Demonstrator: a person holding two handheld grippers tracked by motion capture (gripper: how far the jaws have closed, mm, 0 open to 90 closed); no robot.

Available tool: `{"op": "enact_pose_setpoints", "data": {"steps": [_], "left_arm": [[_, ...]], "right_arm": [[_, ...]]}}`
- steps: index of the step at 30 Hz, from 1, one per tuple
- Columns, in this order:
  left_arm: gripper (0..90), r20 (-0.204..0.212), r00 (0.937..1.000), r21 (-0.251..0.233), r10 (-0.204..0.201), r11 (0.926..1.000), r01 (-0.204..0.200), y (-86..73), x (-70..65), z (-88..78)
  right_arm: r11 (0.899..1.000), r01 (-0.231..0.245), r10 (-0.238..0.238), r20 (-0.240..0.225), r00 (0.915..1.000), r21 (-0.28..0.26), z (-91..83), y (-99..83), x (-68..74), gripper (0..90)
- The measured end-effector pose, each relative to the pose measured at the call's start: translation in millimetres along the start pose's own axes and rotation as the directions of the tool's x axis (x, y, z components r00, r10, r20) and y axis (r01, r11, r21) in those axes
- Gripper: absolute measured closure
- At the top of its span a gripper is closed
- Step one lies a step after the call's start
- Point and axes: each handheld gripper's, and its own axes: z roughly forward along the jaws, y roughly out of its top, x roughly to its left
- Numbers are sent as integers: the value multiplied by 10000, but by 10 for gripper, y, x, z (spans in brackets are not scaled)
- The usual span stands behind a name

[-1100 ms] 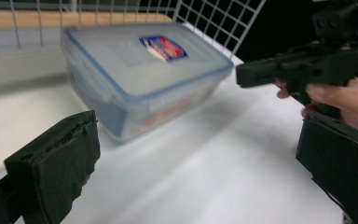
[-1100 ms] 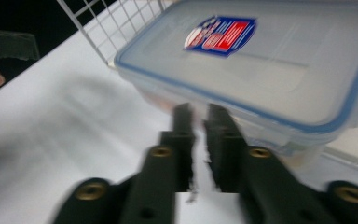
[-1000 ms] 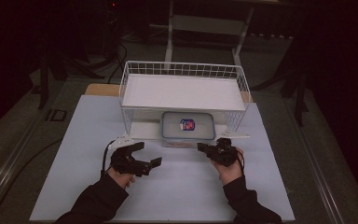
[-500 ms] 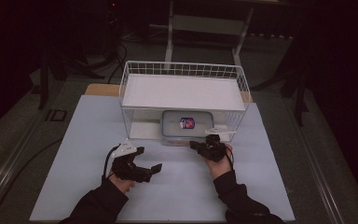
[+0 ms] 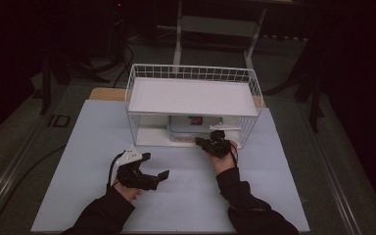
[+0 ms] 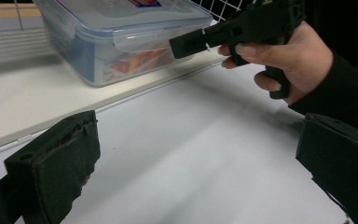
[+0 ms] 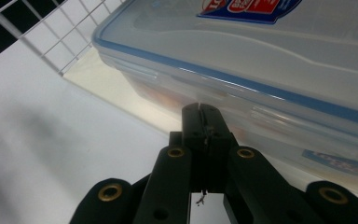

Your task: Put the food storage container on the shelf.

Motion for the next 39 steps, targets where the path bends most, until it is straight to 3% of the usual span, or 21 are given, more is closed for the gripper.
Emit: {"op": "enact_pose_setpoints", "data": {"steps": [4,10,12,15,20,22,27,29,33,39], "left_arm": [[0,-14,10000,-37,-50,10000,50,-3,9,-6],[0,-25,10000,-1,-18,10000,18,-4,4,-1],[0,-108,9999,-47,38,10000,-38,2,-2,-17],[0,-63,10000,-136,-43,9999,42,18,-4,-43],[0,21,10000,-142,-77,9999,77,34,-4,-79],[0,66,9999,-158,-129,9998,130,34,-6,-84],[0,-34,10000,-253,-54,9997,54,45,-34,-99],[0,-216,9997,-411,143,9990,-151,60,-49,-122],[0,-16,10000,-354,-28,9994,28,66,-24,-138],[0,172,9997,-318,157,9994,-151,51,-5,-179]], "right_arm": [[9996,-280,280,-10,9996,20,59,52,-33,899],[10000,12,-12,3,10000,-32,120,93,-63,898],[9999,-109,107,-106,9999,-130,108,85,-64,897],[9999,-48,45,-294,9996,-94,50,50,2,855],[9993,283,-295,-477,9984,-261,-61,-19,80,659],[9986,401,-420,-567,9975,-344,-145,-69,119,474],[9982,398,-462,-1530,9872,-448,-301,-154,131,198],[9975,424,-513,-1672,9846,-563,-365,-192,131,160],[9961,568,-655,-1339,9888,-681,-498,-276,122,143],[9846,1331,-1429,-831,9862,-1130,-710,-360,173,143]]}}
